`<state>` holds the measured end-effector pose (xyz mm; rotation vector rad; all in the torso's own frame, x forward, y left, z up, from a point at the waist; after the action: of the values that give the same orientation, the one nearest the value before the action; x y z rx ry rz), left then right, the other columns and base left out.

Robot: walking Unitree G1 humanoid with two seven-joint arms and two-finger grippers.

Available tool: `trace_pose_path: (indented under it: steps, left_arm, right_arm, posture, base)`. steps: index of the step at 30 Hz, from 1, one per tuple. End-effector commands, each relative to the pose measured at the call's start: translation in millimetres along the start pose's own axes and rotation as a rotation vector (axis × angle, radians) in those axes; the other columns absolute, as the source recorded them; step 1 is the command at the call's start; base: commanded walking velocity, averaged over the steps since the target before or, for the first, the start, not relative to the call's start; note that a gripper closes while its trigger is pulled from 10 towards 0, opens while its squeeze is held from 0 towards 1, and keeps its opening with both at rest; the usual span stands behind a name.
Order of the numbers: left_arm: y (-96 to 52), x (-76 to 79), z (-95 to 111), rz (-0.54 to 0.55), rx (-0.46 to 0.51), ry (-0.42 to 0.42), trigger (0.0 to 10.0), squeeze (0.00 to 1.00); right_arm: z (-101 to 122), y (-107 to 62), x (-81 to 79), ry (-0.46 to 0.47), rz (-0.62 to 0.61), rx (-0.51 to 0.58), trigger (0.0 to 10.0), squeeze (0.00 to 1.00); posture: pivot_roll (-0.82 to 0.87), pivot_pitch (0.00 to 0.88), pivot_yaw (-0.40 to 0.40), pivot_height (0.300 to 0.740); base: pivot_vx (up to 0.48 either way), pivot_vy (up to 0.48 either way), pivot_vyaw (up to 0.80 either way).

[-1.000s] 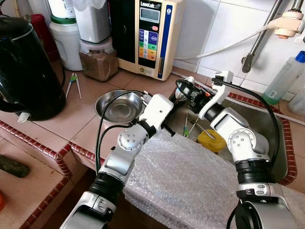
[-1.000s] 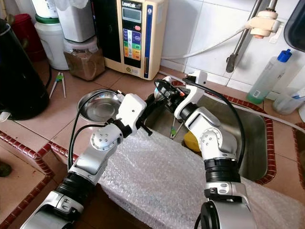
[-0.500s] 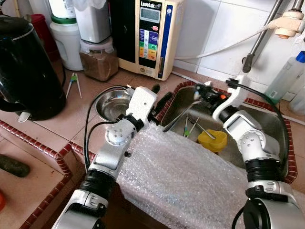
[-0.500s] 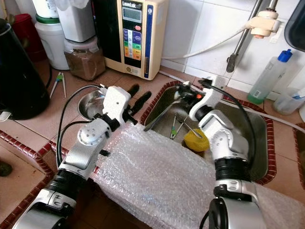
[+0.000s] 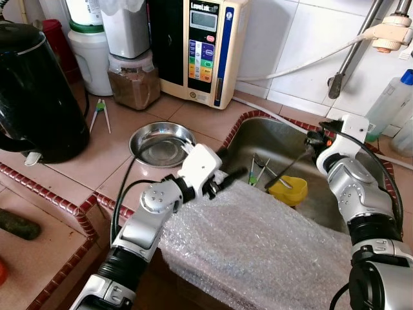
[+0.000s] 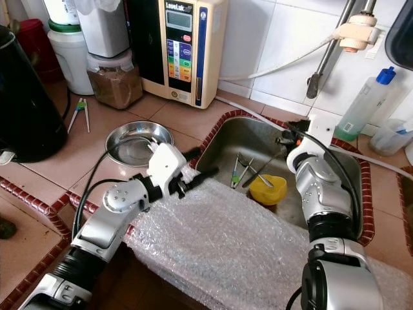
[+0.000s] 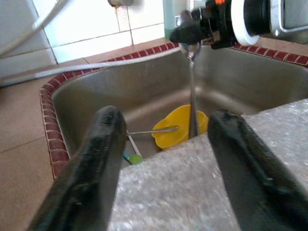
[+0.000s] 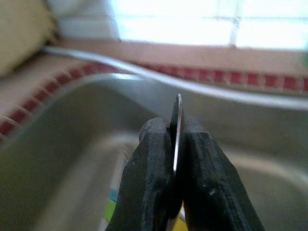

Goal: Kitchen organization

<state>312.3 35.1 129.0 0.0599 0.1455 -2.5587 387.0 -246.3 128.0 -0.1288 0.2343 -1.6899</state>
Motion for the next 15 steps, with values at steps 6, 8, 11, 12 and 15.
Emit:
trace_pose_path:
  steps: [6,8,11,12,15]
  left_arm:
    - [-3.4,10.3,-2,-0.080,-0.055,0.018,10.0,1.00]
    - [-4.0,11.4,-3,-0.093,-0.068,0.023,10.0,1.00]
    - [-5.0,12.6,-5,-0.114,-0.096,0.039,10.0,1.00]
    - [-5.2,12.6,-5,-0.115,-0.099,0.038,10.0,1.00]
    - [-5.2,10.6,-6,-0.103,-0.105,0.044,10.0,1.00]
  right_arm:
    - [-28,-1.5,13.6,-0.006,-0.070,-0.116,0.0,0.00]
    - [-31,-1.4,11.1,0.001,-0.058,-0.130,5.7,0.93]
    - [-35,-1.4,9.2,0.002,-0.051,-0.148,10.0,1.00]
    - [-35,-1.3,8.5,0.005,-0.050,-0.150,10.0,1.00]
    - [-38,-1.0,6.9,0.007,-0.043,-0.156,10.0,1.00]
  posture:
    - [-0.02,0.000,-0.062,0.740]
    - [-0.02,0.000,-0.061,0.740]
    - [-0.02,0.000,-0.060,0.740]
    - [-0.02,0.000,-0.060,0.740]
    - [-0.02,0.000,-0.059,0.740]
  base:
    - [0.000,0.000,0.00]
    - [0.000,0.000,0.00]
    - [0.000,0.000,0.00]
    - [0.000,0.000,0.00]
    - [0.000,0.000,0.00]
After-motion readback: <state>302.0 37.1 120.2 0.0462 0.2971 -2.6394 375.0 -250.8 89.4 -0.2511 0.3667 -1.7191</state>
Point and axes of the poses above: a point about 5 cm out from each wrist's last joint towards the gripper, its own y axis pointing out of the wrist towards the gripper, its own z axis along the axis of the wrist's last joint, x = y × z, the point moved 2 cm from there along y, pointing out of the wrist towards the gripper, and after that the axes turned 7 degrees about -y, right-handed, at the moved point
